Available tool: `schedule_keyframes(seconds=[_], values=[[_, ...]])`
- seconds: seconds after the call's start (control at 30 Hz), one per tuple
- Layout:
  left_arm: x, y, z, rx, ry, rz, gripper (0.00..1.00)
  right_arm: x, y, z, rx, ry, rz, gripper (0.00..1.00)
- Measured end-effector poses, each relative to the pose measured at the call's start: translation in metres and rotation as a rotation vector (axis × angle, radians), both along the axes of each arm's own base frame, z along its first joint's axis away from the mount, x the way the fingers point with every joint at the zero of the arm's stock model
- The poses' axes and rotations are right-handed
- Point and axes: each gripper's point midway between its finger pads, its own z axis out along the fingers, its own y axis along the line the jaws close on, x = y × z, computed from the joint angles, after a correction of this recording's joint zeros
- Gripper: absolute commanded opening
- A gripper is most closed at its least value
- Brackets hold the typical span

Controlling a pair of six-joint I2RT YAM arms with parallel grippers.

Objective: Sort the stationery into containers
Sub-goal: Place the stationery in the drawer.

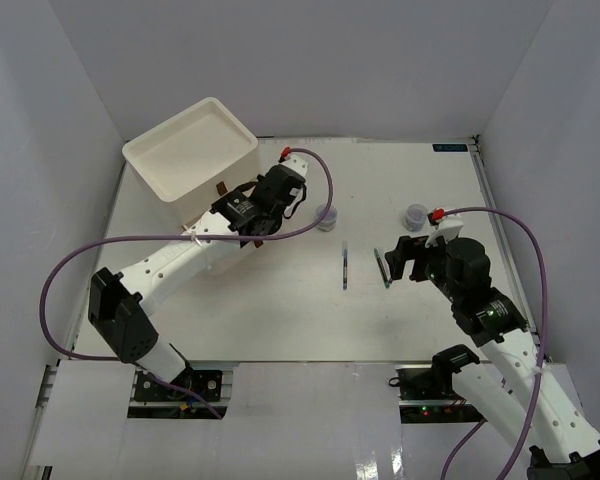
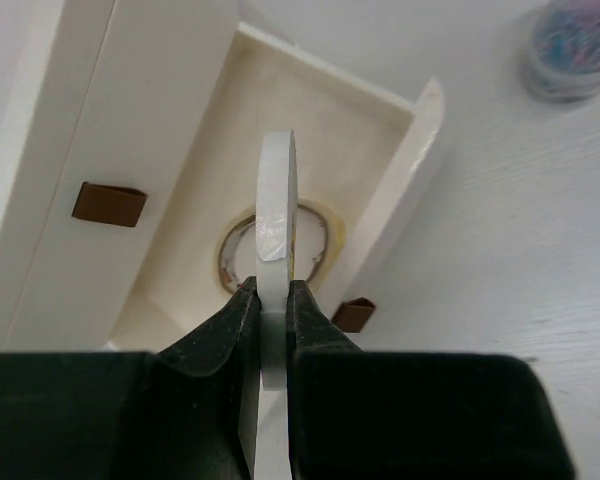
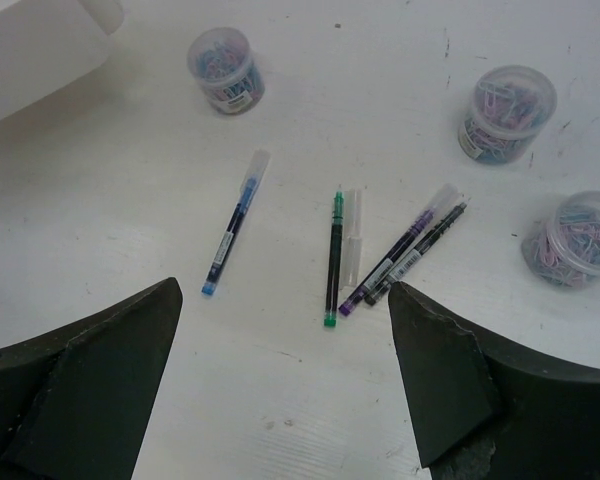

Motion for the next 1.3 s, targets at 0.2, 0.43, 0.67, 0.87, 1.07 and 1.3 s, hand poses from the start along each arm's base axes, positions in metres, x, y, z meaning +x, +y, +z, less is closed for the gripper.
schedule_keyframes(seconds=[0.2, 0.43, 0.67, 0.87, 1.07, 1.3], values=[[0.020, 0.055, -0.022, 0.145, 0.030, 0.086, 0.09, 0.000, -0.001, -0.003, -0.007, 0.008, -0.004, 0.90], [0.037, 0.071, -0.036, 0.157, 0.049, 0.118, 0.15, -0.002, -0.004, -0.019, -0.028, 0.039, -0.014, 0.90], [0.049, 0.061, -0.068, 0.190, 0.106, 0.107, 0.23, -0.004, -0.006, -0.025, -0.032, 0.046, -0.016, 0.90], [0.062, 0.055, -0.074, 0.188, 0.112, 0.118, 0.46, -0.005, -0.006, -0.027, -0.033, 0.048, -0.016, 0.90], [0.068, 0.045, -0.065, 0.131, 0.108, 0.110, 0.67, -0.005, -0.006, -0.026, -0.032, 0.046, -0.016, 0.90], [0.065, 0.026, -0.035, -0.011, 0.094, 0.067, 0.70, -0.005, -0.006, -0.027, -0.033, 0.049, -0.015, 0.90]])
